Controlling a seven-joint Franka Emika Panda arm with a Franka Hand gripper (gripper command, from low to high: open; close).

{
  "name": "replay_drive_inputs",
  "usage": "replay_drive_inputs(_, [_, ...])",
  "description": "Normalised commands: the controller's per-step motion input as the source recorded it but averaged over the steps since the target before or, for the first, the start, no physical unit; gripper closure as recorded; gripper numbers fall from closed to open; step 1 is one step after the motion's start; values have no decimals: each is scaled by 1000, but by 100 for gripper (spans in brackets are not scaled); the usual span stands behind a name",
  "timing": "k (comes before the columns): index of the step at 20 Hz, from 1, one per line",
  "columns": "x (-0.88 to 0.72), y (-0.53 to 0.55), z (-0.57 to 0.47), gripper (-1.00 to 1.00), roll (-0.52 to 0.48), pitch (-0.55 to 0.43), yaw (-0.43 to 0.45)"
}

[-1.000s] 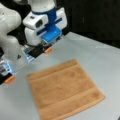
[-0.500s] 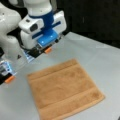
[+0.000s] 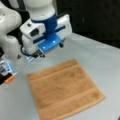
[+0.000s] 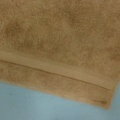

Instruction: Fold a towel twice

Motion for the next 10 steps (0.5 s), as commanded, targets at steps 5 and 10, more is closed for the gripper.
replay_drive_inputs(5, [789, 210, 120, -100, -16, 329, -367])
replay_drive_inputs(10, [664, 281, 7, -100, -9, 306, -307])
